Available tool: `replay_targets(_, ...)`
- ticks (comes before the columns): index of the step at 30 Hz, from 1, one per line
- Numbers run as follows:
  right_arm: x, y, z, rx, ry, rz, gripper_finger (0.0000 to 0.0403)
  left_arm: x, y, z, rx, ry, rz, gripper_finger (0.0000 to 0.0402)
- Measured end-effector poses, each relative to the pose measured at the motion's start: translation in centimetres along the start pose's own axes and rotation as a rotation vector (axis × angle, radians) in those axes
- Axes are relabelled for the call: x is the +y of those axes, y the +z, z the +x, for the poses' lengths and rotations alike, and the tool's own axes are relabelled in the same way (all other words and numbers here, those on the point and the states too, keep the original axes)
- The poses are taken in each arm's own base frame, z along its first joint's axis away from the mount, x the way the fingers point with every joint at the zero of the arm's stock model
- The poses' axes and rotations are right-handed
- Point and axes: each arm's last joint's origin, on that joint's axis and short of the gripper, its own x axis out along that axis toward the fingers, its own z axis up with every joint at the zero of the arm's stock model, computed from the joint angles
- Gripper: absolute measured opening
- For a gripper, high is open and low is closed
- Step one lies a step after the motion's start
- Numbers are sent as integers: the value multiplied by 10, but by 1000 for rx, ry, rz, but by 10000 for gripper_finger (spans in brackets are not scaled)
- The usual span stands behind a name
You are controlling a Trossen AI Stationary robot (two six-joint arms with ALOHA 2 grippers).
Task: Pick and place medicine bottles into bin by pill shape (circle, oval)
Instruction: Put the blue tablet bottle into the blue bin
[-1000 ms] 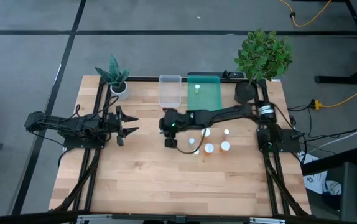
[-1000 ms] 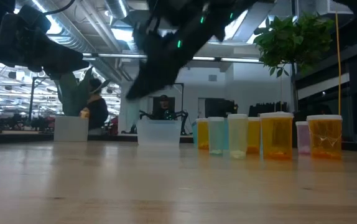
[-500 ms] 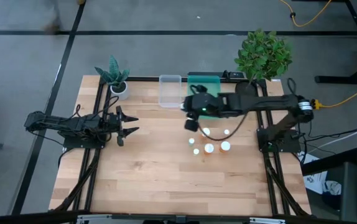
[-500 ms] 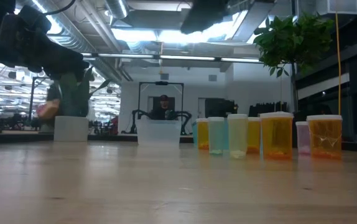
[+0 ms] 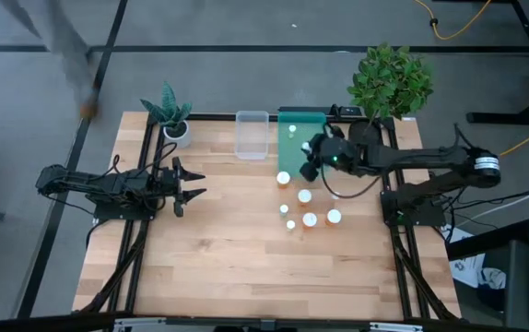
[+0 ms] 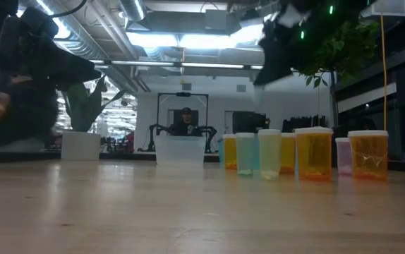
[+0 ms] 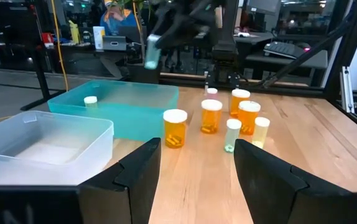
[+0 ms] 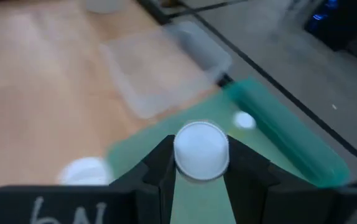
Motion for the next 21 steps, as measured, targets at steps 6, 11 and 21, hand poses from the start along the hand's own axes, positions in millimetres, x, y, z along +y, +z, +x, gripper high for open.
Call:
replay_targets(6, -40, -17, 37, 61, -66, 141, 112, 0, 0, 0, 0, 0, 2, 195)
replay_targets(11, -59, -17, 62, 83, -76, 175, 111, 0, 0, 0, 0, 0, 3, 195)
replay_targets(21, -66, -23, 122, 168, -111, 140, 111, 0, 0, 0, 0, 0, 3, 195)
